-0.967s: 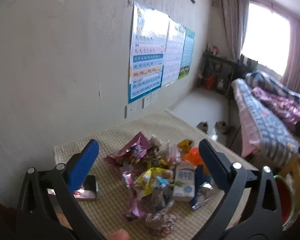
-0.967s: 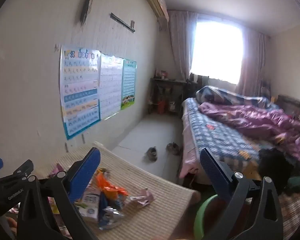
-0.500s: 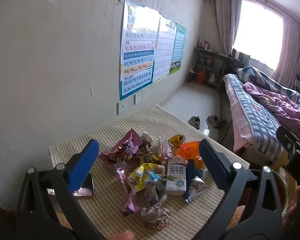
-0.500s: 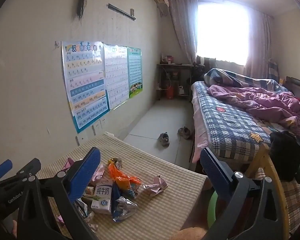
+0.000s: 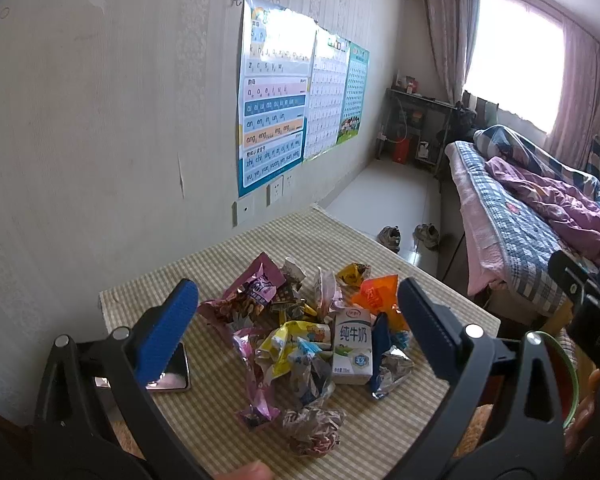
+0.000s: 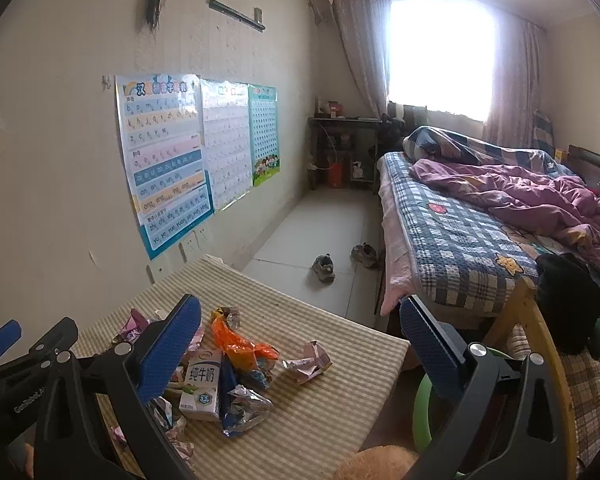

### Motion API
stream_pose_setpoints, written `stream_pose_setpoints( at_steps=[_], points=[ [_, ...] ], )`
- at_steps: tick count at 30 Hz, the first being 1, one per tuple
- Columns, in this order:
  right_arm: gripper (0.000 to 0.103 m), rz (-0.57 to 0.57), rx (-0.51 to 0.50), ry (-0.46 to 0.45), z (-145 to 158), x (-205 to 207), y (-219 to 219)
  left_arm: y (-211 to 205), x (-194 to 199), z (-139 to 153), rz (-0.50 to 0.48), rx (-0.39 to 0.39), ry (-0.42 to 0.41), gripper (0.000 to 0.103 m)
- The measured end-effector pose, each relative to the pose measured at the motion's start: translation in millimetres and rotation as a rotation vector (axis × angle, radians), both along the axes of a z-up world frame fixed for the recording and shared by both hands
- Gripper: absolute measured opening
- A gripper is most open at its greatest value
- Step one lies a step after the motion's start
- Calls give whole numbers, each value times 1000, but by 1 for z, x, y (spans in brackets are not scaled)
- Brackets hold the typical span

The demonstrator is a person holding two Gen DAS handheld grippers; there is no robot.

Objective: Collect trash

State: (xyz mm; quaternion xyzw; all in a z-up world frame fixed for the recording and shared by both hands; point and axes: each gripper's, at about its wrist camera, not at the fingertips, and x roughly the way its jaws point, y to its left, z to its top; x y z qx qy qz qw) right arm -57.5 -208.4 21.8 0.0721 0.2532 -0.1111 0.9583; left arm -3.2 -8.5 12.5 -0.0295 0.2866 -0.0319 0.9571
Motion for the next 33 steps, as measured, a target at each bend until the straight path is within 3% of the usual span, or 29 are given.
stream_pose_setpoints(
  at_steps=[33],
  points=[
    [96,-16,-13,29,-12,-1,-2,2,6,-8,6,13,46,98]
  ],
)
